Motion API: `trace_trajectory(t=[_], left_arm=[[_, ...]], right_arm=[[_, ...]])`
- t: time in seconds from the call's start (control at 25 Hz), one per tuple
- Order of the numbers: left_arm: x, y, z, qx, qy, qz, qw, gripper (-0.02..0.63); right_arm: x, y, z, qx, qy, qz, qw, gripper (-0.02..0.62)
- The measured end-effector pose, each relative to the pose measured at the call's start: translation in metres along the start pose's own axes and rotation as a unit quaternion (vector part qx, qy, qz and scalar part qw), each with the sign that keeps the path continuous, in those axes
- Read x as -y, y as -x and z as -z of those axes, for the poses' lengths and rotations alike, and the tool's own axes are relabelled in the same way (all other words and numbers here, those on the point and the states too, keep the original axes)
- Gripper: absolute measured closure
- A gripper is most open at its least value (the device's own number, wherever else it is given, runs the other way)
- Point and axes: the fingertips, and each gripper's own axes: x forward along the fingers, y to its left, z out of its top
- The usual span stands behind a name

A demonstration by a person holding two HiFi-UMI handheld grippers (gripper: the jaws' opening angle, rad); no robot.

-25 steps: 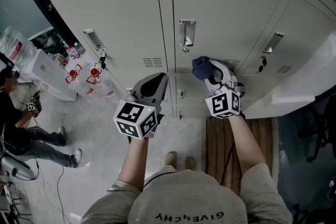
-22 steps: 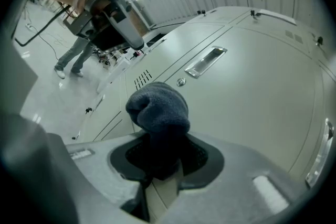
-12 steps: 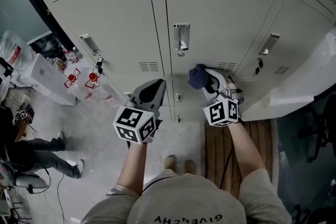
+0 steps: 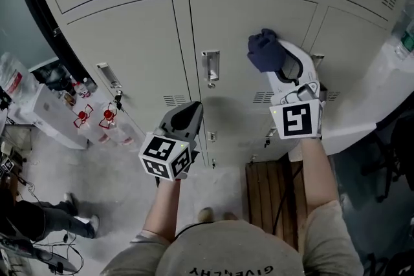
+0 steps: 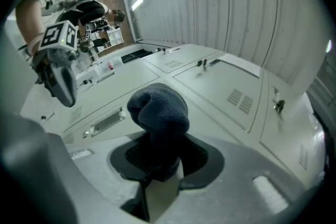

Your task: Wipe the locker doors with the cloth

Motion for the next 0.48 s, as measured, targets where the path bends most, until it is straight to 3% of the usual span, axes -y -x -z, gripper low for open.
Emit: trace_trajectory(t=[0.24, 0.48], left_arm=[[0.009, -0.004, -0.025, 0.023, -0.017, 0.009, 0.9996, 0.607], [0.011, -0.005, -0.034, 0.031, -0.021, 0.011, 0.9992, 0.607]], right_arm=[[0.079, -0.013, -0.033, -0.010, 0.047, 0.061, 0.997, 0.486], [0.111, -0.021, -0.037, -0.022, 0.104, 0.101, 0.989, 0.486]])
